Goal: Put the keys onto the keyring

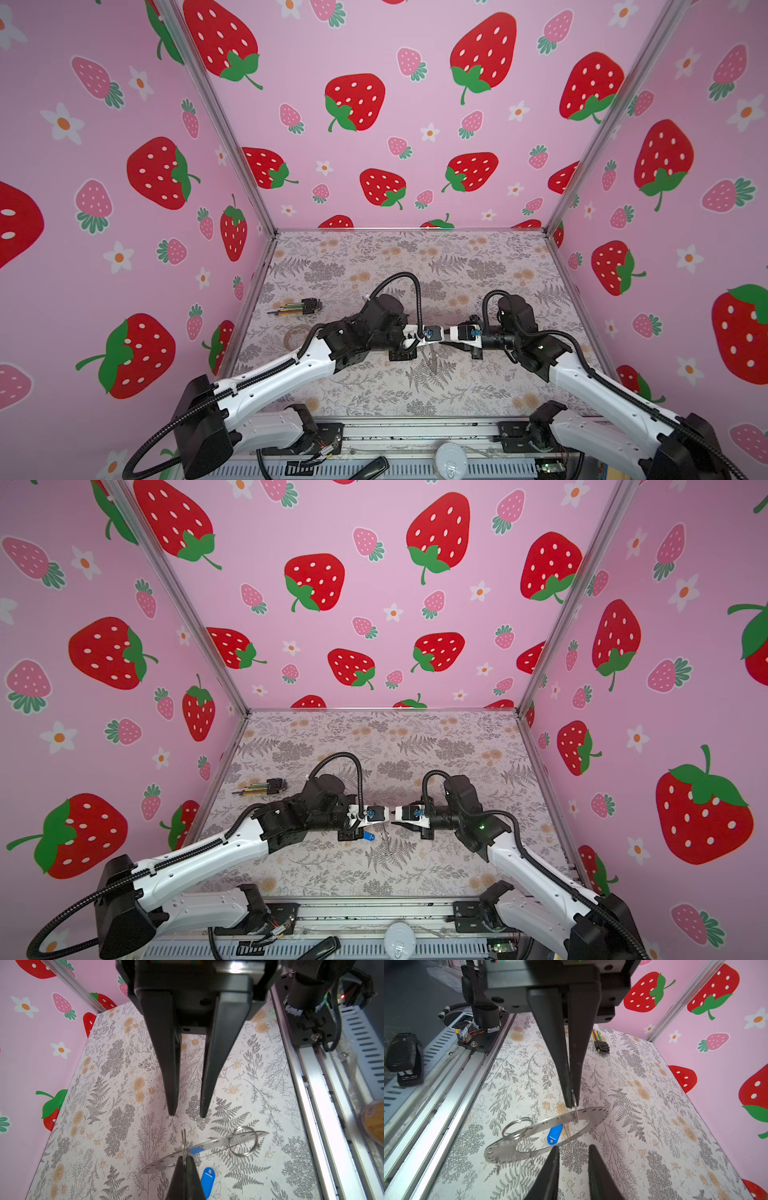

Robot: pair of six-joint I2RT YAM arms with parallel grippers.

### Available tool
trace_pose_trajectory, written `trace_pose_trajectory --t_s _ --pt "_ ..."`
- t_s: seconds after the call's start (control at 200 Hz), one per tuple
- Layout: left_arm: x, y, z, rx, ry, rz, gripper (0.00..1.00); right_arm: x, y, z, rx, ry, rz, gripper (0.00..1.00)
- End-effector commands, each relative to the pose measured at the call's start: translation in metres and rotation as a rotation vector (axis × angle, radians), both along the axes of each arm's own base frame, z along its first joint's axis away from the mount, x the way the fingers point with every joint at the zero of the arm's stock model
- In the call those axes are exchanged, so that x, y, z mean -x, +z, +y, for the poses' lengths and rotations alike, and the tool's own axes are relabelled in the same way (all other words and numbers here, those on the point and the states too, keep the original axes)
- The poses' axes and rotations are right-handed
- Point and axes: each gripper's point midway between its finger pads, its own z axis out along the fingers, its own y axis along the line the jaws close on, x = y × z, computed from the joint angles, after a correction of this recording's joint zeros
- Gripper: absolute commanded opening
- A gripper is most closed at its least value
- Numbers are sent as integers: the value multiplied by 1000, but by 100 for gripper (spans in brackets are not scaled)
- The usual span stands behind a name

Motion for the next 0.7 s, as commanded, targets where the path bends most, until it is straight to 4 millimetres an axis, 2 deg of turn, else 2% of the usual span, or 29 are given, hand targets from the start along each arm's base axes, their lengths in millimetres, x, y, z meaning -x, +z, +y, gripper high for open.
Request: trace_pose_trajectory --t_s 0.0,0.285,0.545,0.695 --pt "3 21 -9 42 -52 -19 0 6 9 3 -44 67 -34 26" --pt "3 20 -12 32 -70 -20 0 11 13 9 -76 120 0 23" --pt "3 20 -13 27 -78 -20 0 12 10 10 -78 132 8 16" --pt "4 19 -14 22 -88 -14 0 12 10 10 -82 130 8 15"
